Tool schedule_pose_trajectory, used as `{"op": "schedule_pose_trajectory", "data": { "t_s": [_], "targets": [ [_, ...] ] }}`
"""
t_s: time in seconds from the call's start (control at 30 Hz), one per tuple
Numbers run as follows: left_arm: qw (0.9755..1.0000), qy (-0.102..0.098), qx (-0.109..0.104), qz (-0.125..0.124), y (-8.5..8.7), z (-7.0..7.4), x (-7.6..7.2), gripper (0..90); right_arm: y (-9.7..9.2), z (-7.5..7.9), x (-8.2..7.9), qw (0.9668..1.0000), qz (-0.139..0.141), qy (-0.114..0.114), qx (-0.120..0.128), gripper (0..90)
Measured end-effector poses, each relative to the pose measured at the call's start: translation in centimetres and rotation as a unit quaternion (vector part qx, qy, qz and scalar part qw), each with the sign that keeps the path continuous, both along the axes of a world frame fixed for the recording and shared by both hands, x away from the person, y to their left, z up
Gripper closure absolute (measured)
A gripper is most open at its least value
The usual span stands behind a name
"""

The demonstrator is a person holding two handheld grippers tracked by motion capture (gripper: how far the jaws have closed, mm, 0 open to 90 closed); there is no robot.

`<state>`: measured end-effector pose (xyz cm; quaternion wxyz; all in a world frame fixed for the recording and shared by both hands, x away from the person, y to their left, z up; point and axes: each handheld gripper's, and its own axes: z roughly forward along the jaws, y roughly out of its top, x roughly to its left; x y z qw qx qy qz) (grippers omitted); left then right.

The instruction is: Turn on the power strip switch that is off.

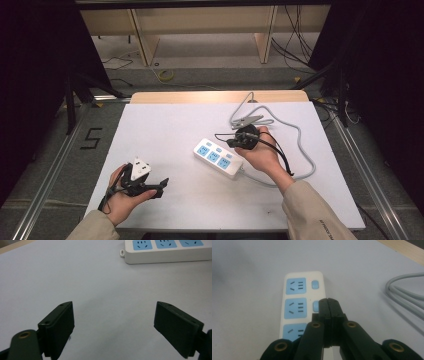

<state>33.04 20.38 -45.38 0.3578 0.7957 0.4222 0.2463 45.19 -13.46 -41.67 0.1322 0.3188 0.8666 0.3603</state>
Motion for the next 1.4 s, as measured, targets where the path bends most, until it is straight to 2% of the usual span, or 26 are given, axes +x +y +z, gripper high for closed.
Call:
{"op": "schedule_pose_trajectory", "data": {
  "t_s": [0.3, 0.93, 1.4],
  "targets": [
    [1.0000, -0.001, 0.005, -0.002, 0.0, 0.0, -0.1, 16.3, 1.1, -0.2, 0.5, 0.9999, 0.008, 0.005, -0.011, 90.0],
    [1.0000, 0.004, -0.008, -0.001, 0.0, -0.1, 0.0, 16.3, 2.9, -1.2, 2.0, 0.9985, 0.011, 0.030, -0.045, 90.0],
    [0.9999, 0.006, -0.008, -0.004, -0.2, -0.1, 0.0, 16.3, 3.8, -1.5, 3.0, 0.9970, 0.009, 0.045, -0.062, 90.0]
  ]
}}
